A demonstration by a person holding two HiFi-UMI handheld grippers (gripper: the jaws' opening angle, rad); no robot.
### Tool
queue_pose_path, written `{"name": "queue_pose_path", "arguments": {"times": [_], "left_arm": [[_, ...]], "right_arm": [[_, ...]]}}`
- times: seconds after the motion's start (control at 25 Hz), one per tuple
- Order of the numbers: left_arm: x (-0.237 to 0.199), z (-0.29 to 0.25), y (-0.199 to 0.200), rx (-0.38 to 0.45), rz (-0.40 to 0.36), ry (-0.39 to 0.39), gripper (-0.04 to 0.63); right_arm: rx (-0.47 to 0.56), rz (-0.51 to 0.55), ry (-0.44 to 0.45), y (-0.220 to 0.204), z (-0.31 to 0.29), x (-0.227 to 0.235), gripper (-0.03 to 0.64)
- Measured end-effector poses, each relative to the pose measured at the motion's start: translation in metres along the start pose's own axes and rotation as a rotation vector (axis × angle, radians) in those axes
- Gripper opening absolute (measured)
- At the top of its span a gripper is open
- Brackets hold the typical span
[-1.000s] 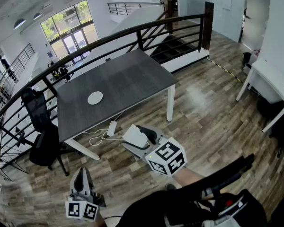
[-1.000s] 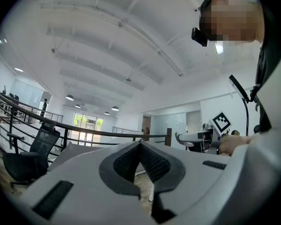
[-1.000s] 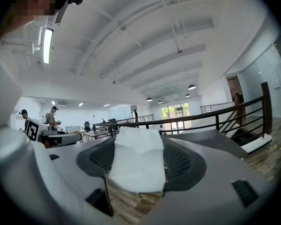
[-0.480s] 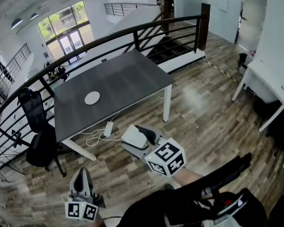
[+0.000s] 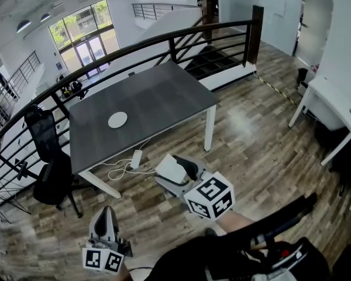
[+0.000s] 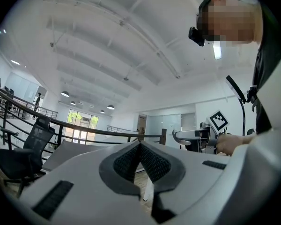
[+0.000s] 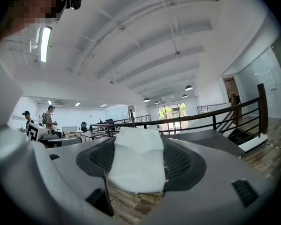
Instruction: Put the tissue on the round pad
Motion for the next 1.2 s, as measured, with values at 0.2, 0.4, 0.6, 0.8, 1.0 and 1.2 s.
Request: {"name": "queue_pose_path", "arguments": {"times": [0.2,0.4,0.6,0.8,1.0,1.2], "left_arm": [[-0.021,0.01,0.005,0.023,0.025,0.005,0.004],[-0.038,0.018,0.002,-0.008,0.018,-0.036,0.004],[-0.055,0.025,-0.006,-0.016,0.01,-0.06,0.003],[-0.069,0.026,-0.01,-0.035,0.013,-0.06,0.003],[-0.083,0.014,-0.011,-0.038,0.008,-0.045,0.005],[-0.089,-0.01,-0.005,-0.037,0.002,-0.004,0.003]], "right_arm": [[-0.002,0.003,-0.006,-0.002,-0.009,-0.015,0.325],[0.007,0.016,-0.021,0.0,-0.02,-0.029,0.325],[0.011,-0.006,-0.036,-0.009,-0.03,-0.043,0.325],[-0.003,-0.017,-0.034,-0.015,-0.043,-0.051,0.325],[0.001,-0.02,-0.006,-0.018,-0.068,-0.042,0.325],[-0.014,-0.028,0.038,-0.014,-0.094,-0.02,0.325]]}}
Point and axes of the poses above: the fingertips, and each gripper's own axes: z backward along the fingers, x to its right, y out of its top, the point moved 6 cm from there along z, backward along the fingers, and after that the axes turned 6 degrees about y, right-handed, at the moved point
